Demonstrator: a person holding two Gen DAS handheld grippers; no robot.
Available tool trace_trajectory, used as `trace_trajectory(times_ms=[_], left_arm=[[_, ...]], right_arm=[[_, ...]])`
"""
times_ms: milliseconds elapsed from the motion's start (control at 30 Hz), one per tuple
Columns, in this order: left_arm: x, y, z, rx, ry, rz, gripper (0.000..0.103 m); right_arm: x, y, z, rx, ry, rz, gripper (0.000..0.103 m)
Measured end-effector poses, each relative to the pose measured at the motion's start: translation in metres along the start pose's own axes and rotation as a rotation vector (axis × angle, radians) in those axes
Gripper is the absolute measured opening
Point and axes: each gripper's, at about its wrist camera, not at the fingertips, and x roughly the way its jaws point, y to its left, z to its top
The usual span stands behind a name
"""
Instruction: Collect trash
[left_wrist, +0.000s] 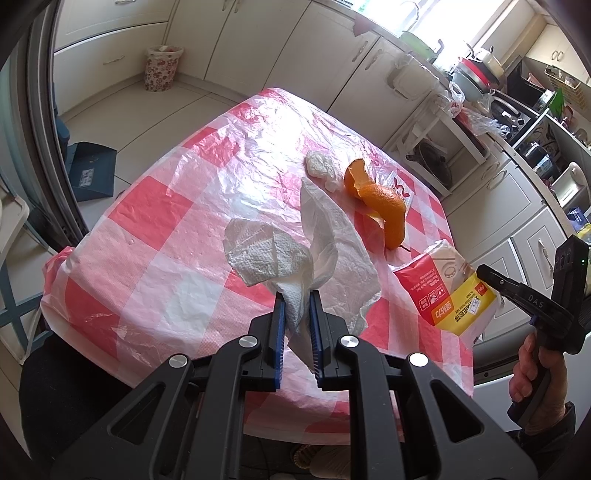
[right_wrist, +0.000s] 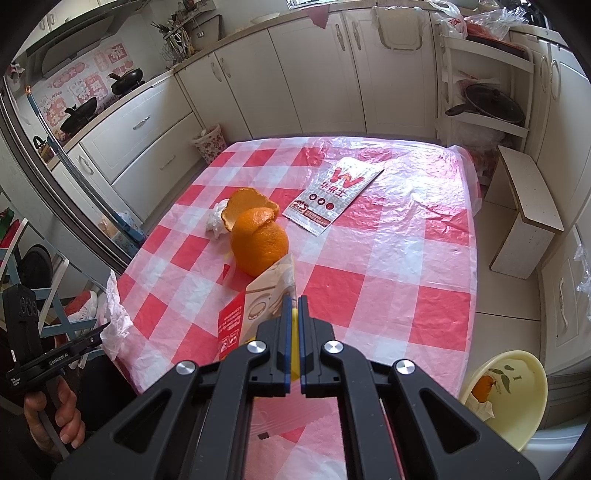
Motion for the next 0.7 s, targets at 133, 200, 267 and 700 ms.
trace_trajectory(times_ms=[133, 200, 267, 700], left_arm=[[0.0, 0.0, 0.0, 0.001, -0.001, -0.001, 0.012], [0.0, 0.0, 0.0, 0.001, -0.002, -0.001, 0.012], [-0.002, -0.001, 0.001, 0.002, -0.003, -0.003, 0.012], [-0.012, -0.003, 0.001, 0.013, -0.021, -0.025, 0.012]], right_arm=[[-0.001, 0.0, 0.0, 0.001, -0.002, 0.001, 0.004], [-0.002, -0.001, -0.001, 0.002, -0.004, 0.002, 0.004], [-0.002, 0.0, -0.001, 0.002, -0.006, 0.003, 0.004], [-0.016, -0.002, -0.003, 0.017, -0.032, 0.014, 0.004]])
